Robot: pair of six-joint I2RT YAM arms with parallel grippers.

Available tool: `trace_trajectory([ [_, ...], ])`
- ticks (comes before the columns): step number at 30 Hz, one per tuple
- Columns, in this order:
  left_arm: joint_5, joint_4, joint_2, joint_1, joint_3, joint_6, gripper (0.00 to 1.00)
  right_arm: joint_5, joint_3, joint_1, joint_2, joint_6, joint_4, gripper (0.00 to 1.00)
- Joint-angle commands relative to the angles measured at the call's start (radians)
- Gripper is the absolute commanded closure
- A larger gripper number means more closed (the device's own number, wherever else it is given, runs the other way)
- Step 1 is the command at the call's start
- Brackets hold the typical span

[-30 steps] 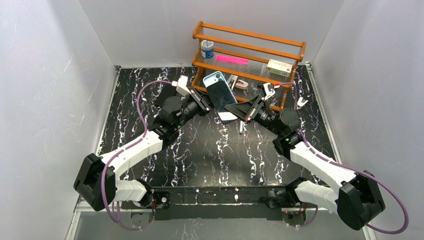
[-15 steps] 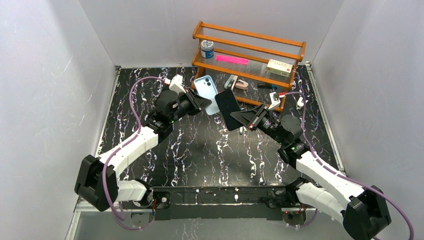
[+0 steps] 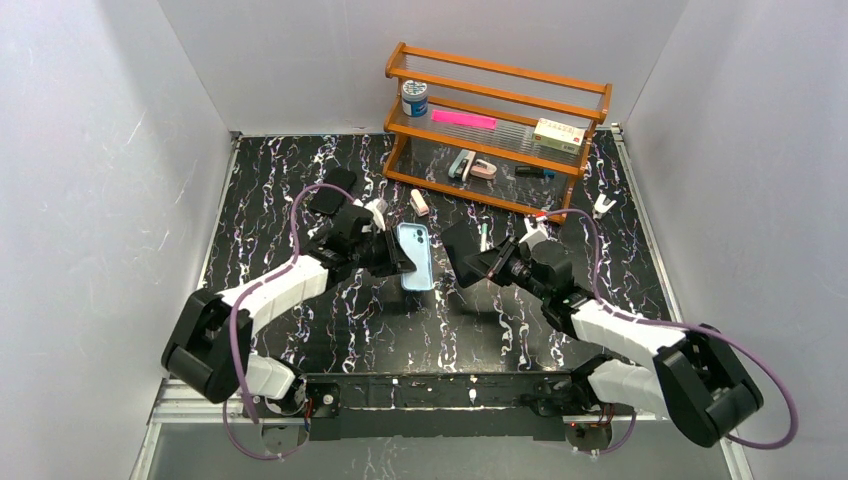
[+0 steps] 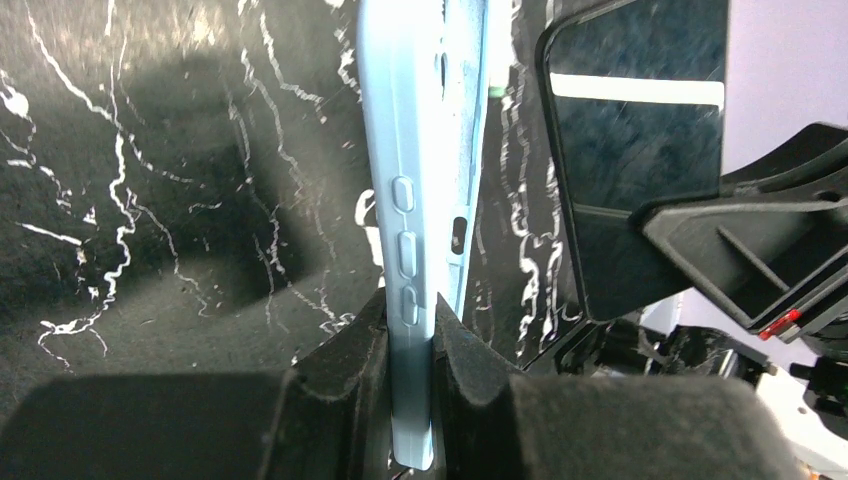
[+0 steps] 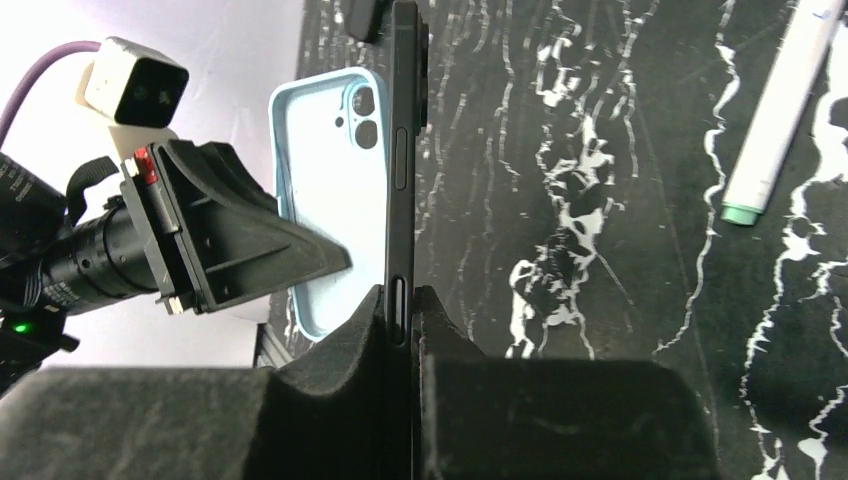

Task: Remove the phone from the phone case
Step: Place the phone case at the center of the board.

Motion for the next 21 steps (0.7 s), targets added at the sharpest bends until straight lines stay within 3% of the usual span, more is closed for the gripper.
trace_trajectory([
  [1,0.066,-0.045,0.07,0.002,0.014,0.039,1.0,0.048,0.014,0.002,0.084,-0.005,0.207,0.99],
  [11,0.019,-0.043,0.207,0.002,0.026,0.016,0.99,0.128,0.025,0.046,0.298,0.026,0.295,0.99],
  [16,-0.005,-0.078,0.226,0.002,0.024,0.023,0.92,0.157,0.028,0.088,0.371,0.041,0.314,0.99],
  [21,-0.059,-0.107,0.215,0.002,-0.001,0.022,0.77,0.183,0.032,0.129,0.44,0.078,0.349,0.88],
])
